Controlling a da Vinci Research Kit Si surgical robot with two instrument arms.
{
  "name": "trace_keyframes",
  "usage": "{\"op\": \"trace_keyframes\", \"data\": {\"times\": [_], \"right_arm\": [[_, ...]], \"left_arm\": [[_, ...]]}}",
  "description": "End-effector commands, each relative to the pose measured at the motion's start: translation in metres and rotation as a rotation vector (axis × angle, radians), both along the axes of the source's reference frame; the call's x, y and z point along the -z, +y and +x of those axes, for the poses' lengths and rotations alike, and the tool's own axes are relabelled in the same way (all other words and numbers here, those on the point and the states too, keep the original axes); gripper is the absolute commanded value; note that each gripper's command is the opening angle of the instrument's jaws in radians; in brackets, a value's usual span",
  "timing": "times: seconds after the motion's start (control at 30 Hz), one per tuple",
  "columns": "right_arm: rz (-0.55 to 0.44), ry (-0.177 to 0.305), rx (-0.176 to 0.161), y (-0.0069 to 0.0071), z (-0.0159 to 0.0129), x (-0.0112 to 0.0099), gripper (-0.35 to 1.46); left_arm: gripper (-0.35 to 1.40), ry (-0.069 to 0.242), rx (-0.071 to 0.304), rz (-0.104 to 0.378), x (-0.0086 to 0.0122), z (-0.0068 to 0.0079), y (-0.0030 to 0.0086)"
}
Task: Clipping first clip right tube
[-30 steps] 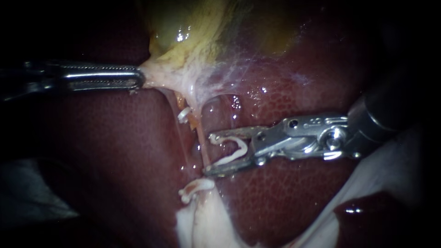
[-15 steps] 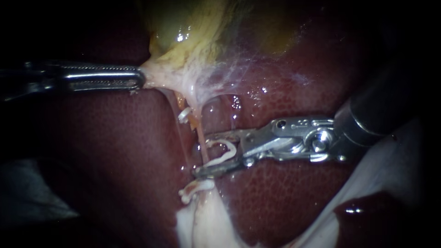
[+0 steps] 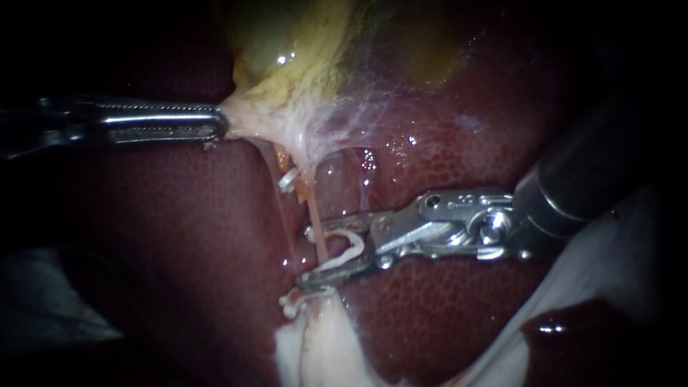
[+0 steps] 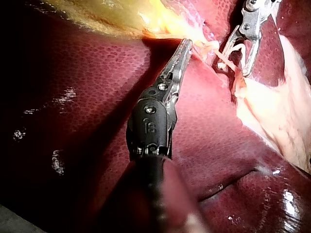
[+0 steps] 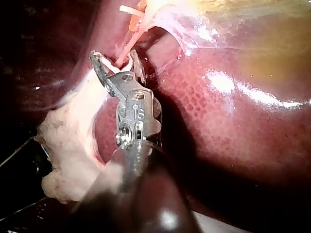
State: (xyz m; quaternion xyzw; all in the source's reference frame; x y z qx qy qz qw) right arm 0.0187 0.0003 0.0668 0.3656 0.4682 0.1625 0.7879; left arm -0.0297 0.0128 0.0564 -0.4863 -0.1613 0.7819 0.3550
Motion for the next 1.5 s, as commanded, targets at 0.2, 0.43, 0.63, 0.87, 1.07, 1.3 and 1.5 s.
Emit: {"op": "trace_keyframes", "data": {"times": [0.2,0.43,0.63,0.87,1.07,1.3,1.5], "right_arm": [[0.029,0.029,-0.014,-0.0001,0.0004,-0.0001,0.45],[0.034,0.043,-0.003,-0.0007,0.0012,-0.0010,0.45],[0.065,0.086,0.004,-0.0012,0.0017,-0.0016,0.45],[0.100,0.138,-0.016,-0.0014,0.0018,-0.0014,0.44],[0.135,0.174,-0.038,-0.0017,0.0019,-0.0007,0.44],[0.149,0.185,-0.021,-0.0020,0.0021,-0.0003,0.41],[0.185,0.190,0.017,-0.0021,0.0020,-0.0002,0.31]], "left_arm": [[-0.35,0.001,0.001,0.000,0.0000,0.0000,0.0000],[-0.35,0.001,0.001,0.000,0.0000,0.0000,0.0000],[-0.35,0.001,0.001,0.000,0.0000,-0.0001,0.0000],[-0.35,0.001,0.001,0.000,0.0000,-0.0001,0.0000],[-0.35,0.001,0.001,0.000,0.0000,-0.0001,0.0000],[-0.35,0.001,0.001,0.000,0.0000,-0.0001,0.0000],[-0.35,0.001,0.001,0.000,0.0000,-0.0001,0.0000]]}}
